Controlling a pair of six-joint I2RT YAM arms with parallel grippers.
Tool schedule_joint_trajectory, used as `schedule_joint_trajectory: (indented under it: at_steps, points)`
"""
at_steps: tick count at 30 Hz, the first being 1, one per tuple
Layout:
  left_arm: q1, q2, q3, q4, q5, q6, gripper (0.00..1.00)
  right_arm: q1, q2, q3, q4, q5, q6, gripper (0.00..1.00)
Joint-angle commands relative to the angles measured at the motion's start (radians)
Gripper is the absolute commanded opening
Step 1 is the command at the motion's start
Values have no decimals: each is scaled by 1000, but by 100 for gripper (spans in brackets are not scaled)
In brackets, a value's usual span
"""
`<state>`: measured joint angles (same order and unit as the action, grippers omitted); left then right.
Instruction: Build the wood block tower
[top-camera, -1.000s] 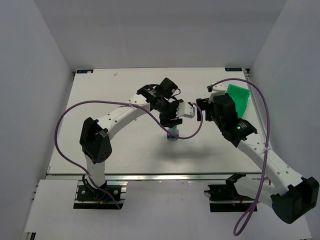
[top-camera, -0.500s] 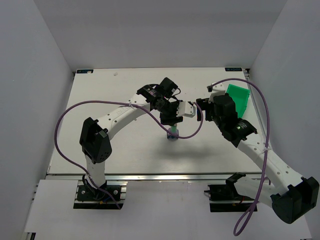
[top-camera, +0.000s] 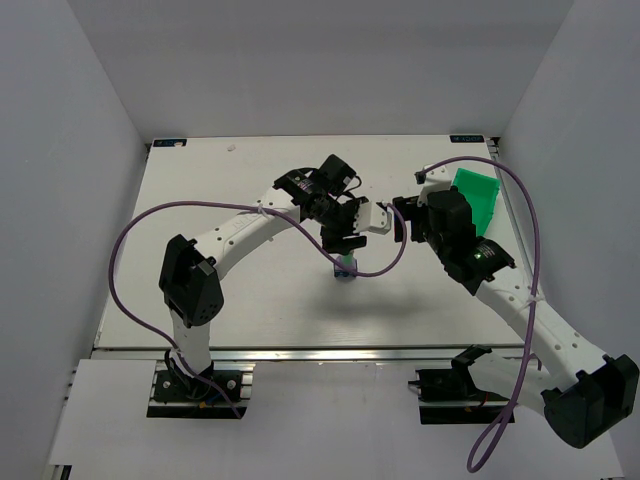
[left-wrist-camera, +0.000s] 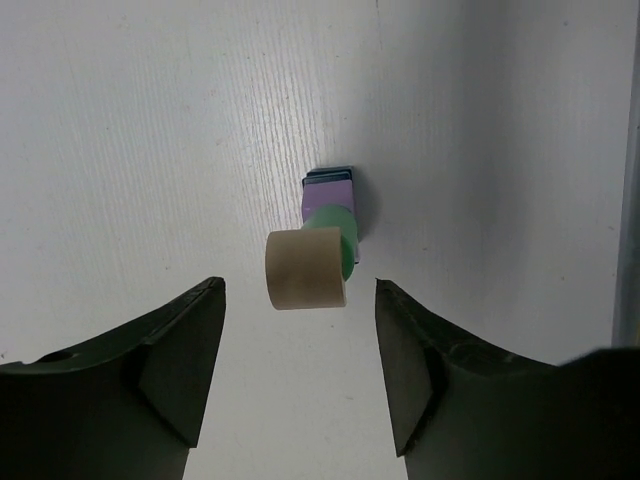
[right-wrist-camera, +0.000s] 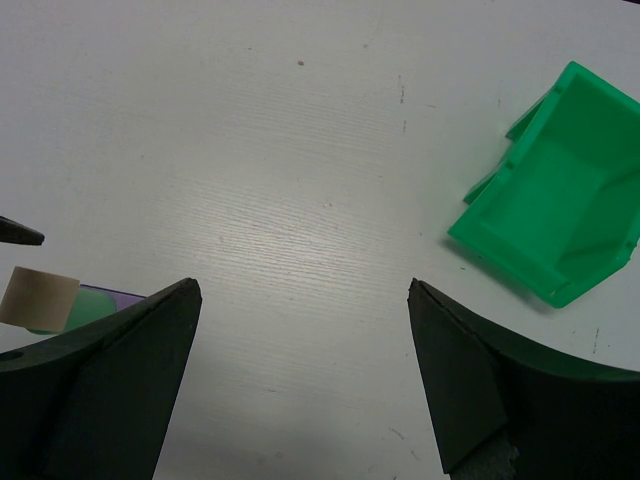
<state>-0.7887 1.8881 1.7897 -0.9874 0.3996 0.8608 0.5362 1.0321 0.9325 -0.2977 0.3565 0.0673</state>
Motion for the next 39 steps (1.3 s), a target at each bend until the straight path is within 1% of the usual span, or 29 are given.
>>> schedule_joint_trajectory:
  at_steps: [1,2,3,6,7,8,9,10,11,13,14,16,17,19,20,21,22,24,25,27,28,30,31,32,35,39]
  points:
    - [0,-87,7,36,21,-26,72,-5,-27,-1,19,6,-8,89]
    - [-1,-102,-9,52,13,-52,83,-7,-33,-1,20,10,-8,89]
    - [-1,-121,-22,102,-4,-74,98,-5,-36,-3,20,15,-4,89]
    - [-1,-197,-75,222,-96,-181,98,-7,-50,0,22,28,11,89]
    - [-1,-219,-88,260,-173,-219,98,-7,-55,2,20,32,17,89]
    - [-1,-257,-120,339,-220,-315,98,-8,-63,2,20,44,26,89]
    - [3,-277,-143,381,-264,-369,98,-8,-66,3,17,51,34,89]
    - [12,-297,-167,418,-371,-426,98,-8,-69,9,8,59,54,89]
    - [17,-334,-188,482,-439,-563,98,-10,-72,14,2,82,64,89]
    - [23,-359,-240,518,-584,-731,98,-13,-70,20,-12,114,103,89]
    - [26,-368,-251,495,-783,-958,98,-19,-63,25,-29,143,117,89]
    - [34,-366,-271,391,-962,-1171,98,-25,-49,38,-52,159,161,89]
    - [37,-362,-288,291,-1026,-1309,98,-30,-37,38,-61,182,172,89]
    - [57,-359,-389,225,-1042,-1423,98,-35,-27,40,-70,191,187,89]
    - [65,-363,-432,183,-1054,-1535,98,-38,-24,39,-80,202,212,89]
    - [77,-369,-478,165,-1068,-1596,98,-39,-26,37,-84,205,222,89]
    - [106,-404,-578,161,-1065,-1646,98,-39,-27,32,-89,205,233,89]
    - [149,-463,-673,202,-1014,-1700,98,-39,-40,6,-93,194,269,89]
    - [163,-536,-743,216,-998,-1711,98,-39,-46,-7,-95,191,279,89]
    - [193,-614,-794,243,-961,-1743,98,-38,-64,-49,-93,185,298,89]
    - [203,-695,-814,253,-955,-1743,98,-38,-75,-60,-93,174,296,89]
    - [218,-800,-860,269,-964,-1743,98,-38,-86,-83,-109,183,314,89]
    - [221,-801,-860,270,-972,-1743,98,-38,-89,-87,-112,187,328,89]
    - [224,-849,-865,270,-978,-1737,98,-38,-93,-93,-112,190,341,89]
    - [226,-903,-854,254,-989,-1720,98,-38,-107,-115,-93,171,370,90]
    - [226,-942,-843,222,-1007,-1720,98,-38,-119,-139,-61,144,378,89]
